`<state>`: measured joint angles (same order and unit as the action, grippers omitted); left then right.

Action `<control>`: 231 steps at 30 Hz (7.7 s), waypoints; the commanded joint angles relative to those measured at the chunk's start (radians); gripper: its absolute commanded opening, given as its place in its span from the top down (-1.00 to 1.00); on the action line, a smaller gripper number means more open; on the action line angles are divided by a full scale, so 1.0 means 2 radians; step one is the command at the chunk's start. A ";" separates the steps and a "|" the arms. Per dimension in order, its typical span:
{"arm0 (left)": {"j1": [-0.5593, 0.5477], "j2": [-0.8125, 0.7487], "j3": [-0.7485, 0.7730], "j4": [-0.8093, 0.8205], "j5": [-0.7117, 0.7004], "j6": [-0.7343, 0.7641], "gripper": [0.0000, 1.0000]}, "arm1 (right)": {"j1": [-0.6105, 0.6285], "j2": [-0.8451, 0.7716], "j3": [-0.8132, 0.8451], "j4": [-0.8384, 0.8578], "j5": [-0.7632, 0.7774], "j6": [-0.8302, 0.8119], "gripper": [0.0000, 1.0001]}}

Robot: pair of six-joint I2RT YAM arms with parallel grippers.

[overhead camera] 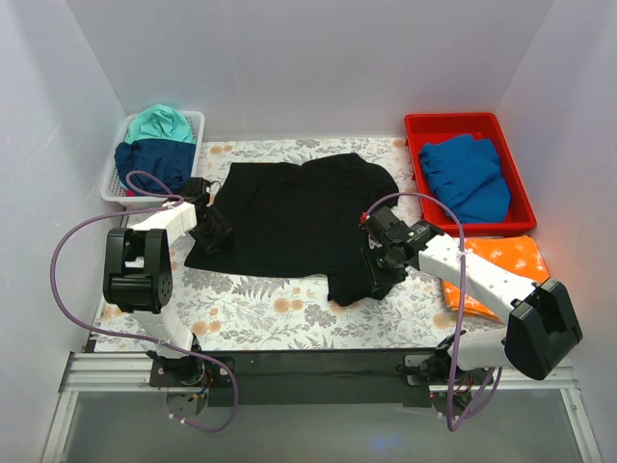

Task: Fold and stack the t-shirts
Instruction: Flatten the tshirt out

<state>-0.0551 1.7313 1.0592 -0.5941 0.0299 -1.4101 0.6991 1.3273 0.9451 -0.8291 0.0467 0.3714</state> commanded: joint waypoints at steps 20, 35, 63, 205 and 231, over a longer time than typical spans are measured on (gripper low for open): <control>-0.002 0.011 -0.003 -0.014 0.000 0.003 0.08 | 0.002 0.088 0.070 0.037 0.084 0.018 0.20; -0.002 0.006 -0.006 -0.015 -0.006 0.004 0.08 | 0.010 0.142 0.070 0.045 0.073 0.012 0.21; -0.002 0.009 -0.028 -0.003 -0.006 0.015 0.06 | 0.045 -0.036 -0.118 0.048 -0.018 0.064 -0.01; 0.098 -0.061 0.522 -0.054 0.126 0.052 1.00 | -0.100 0.059 0.631 0.136 0.322 -0.184 0.97; 0.098 -0.214 0.480 -0.022 0.011 0.106 1.00 | -0.100 -0.020 0.621 0.288 0.166 -0.232 0.97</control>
<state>0.1356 1.2465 2.0109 -0.6201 0.1707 -1.2087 0.5041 1.1931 2.1632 -0.3180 0.3874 -0.0509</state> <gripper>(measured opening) 0.034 0.021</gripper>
